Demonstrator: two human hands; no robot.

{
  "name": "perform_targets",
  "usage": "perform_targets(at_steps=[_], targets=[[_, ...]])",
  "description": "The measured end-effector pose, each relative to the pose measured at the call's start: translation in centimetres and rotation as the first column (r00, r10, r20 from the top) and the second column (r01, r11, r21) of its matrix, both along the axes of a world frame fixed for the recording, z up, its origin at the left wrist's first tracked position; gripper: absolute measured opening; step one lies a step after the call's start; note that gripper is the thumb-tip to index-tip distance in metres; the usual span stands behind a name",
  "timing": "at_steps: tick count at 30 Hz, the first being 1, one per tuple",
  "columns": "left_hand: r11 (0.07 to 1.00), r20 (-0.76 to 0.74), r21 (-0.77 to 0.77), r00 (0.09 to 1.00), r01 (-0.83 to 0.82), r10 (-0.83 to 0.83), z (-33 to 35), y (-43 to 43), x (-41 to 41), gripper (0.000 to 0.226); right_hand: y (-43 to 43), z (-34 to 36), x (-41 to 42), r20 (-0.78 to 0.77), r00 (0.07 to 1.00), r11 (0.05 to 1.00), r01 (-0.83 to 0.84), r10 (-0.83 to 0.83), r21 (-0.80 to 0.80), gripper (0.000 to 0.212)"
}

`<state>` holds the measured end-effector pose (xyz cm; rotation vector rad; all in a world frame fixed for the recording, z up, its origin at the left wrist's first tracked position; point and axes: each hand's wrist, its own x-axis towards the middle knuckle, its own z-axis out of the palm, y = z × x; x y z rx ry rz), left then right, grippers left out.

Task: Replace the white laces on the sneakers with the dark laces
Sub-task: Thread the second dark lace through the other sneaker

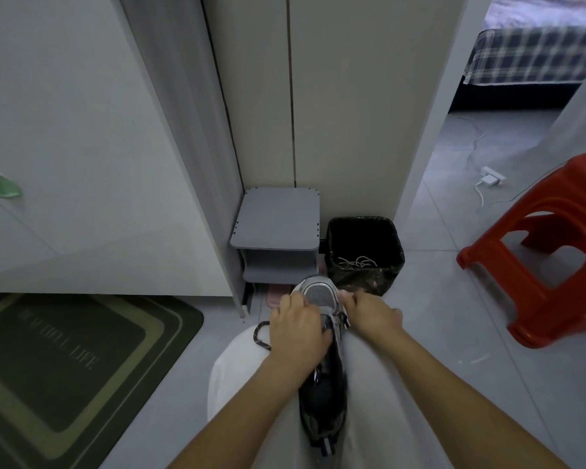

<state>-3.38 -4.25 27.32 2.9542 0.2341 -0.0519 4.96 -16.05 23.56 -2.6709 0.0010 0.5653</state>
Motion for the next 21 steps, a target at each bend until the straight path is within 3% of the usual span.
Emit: perform_targets(at_steps=[3,6,8,11,14,16,18,21], targets=[[1.000,0.021,0.005,1.000,0.017,-0.017,-0.9,-0.4,0.5,0.031,0.4,-0.9,1.0,-0.093,0.996,0.989,0.002,0.012,0.145,0.026],[0.997,-0.001,-0.066,1.000,0.026,-0.026,-0.9,-0.6,0.6,0.029,0.5,-1.0,1.5,-0.116,0.991,0.970,0.094,-0.069,0.222,0.019],[0.997,-0.029,-0.070,0.999,0.040,-0.042,-0.9,-0.5,0.5,0.029,0.5,-0.6,1.4,-0.131,0.982,0.939,0.171,-0.137,0.298,0.003],[0.996,-0.057,-0.064,0.996,0.067,-0.070,-0.8,-0.3,0.4,0.028,0.6,-0.4,1.4,-0.182,0.962,0.903,0.254,-0.201,0.347,0.031],[0.993,-0.058,-0.057,0.992,0.105,-0.108,-0.4,-0.2,0.0,0.026,0.6,-0.6,1.3,-0.158,0.953,0.864,0.301,-0.258,0.405,0.014],[0.989,-0.069,-0.054,0.988,0.135,-0.139,0.0,0.0,-0.4,0.025,1.1,-0.5,1.4,-0.130,0.945,0.788,0.324,-0.301,0.523,0.025],[0.983,-0.080,-0.059,0.980,0.175,-0.180,0.5,0.0,-0.9,0.024,1.8,0.4,1.3,-0.066,0.949,0.748,0.284,-0.308,0.600,0.038],[0.963,-0.116,-0.101,0.959,0.248,-0.259,1.1,0.0,-2.3,0.022,2.8,1.4,1.4,0.054,0.979,0.767,0.119,-0.196,0.631,0.028]])
